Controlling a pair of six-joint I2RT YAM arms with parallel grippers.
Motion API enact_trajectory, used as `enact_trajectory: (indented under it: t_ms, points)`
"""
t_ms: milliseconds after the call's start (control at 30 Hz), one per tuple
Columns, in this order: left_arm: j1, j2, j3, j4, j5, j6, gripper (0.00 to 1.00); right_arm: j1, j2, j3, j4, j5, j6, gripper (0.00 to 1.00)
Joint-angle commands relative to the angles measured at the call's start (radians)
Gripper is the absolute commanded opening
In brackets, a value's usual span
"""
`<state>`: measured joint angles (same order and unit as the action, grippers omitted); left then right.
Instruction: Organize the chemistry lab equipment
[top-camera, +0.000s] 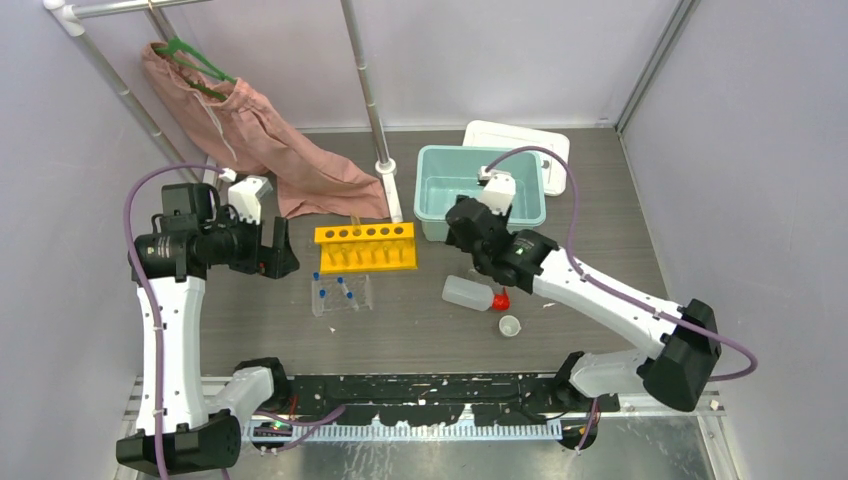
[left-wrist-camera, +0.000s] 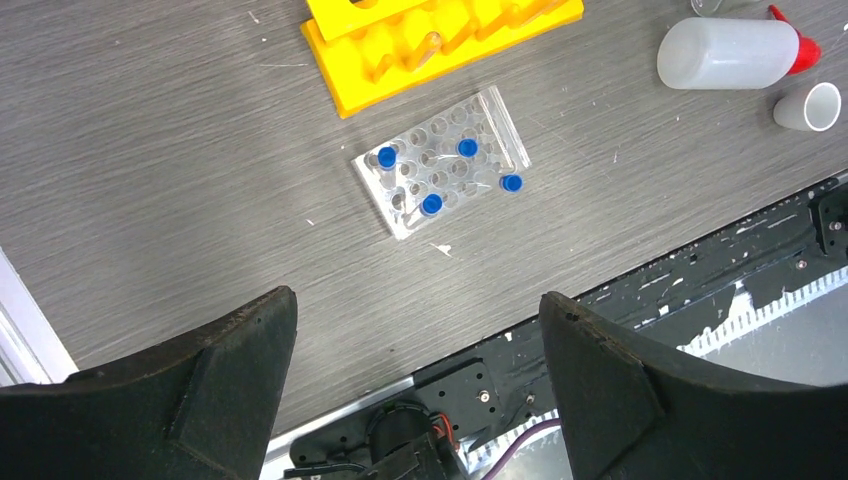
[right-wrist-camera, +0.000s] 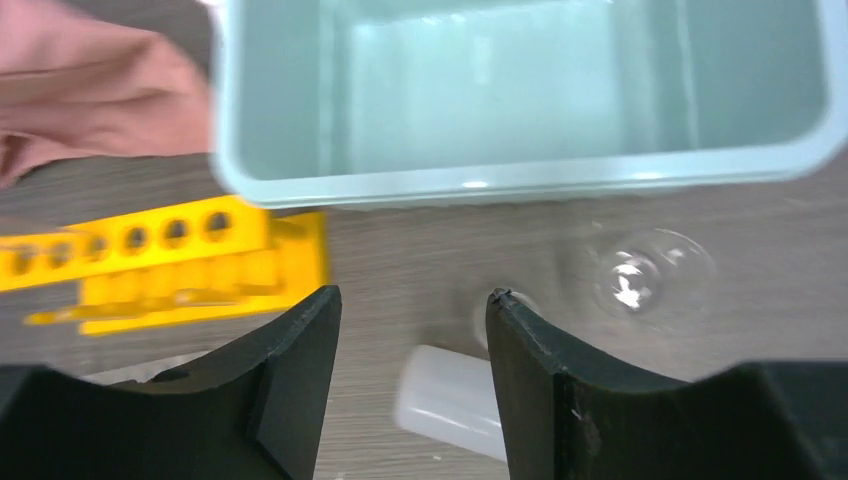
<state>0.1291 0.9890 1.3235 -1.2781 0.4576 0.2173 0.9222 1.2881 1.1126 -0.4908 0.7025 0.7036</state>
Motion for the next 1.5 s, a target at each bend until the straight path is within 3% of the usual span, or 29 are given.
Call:
enact_trajectory:
  t_ms: [0, 133, 300, 1200, 1300, 1467]
  points:
    - [-0.002, -0.01, 0.036, 0.005, 0.036, 0.009, 0.91, -0.102, -0.005, -0.048, -0.165, -0.11, 0.075, 0.59]
    - [-0.001, -0.016, 0.031, 0.006, 0.04, 0.012, 0.91, -0.168, 0.025, -0.09, -0.167, -0.162, 0.076, 0.57]
    - [-0.001, -0.024, 0.029, -0.002, 0.029, 0.025, 0.91, -0.186, 0.059, -0.111, -0.14, -0.181, 0.074, 0.47]
    - [-0.002, -0.022, 0.036, -0.006, 0.023, 0.016, 0.91, -0.25, 0.172, -0.146, -0.055, -0.251, 0.063, 0.32]
    - [-0.002, -0.022, 0.036, -0.007, 0.02, 0.017, 0.91, -0.25, 0.184, -0.142, -0.044, -0.268, 0.062, 0.24]
    - [-0.002, -0.018, 0.042, -0.014, 0.015, 0.016, 0.91, -0.25, 0.148, -0.157, -0.025, -0.283, 0.059, 0.03]
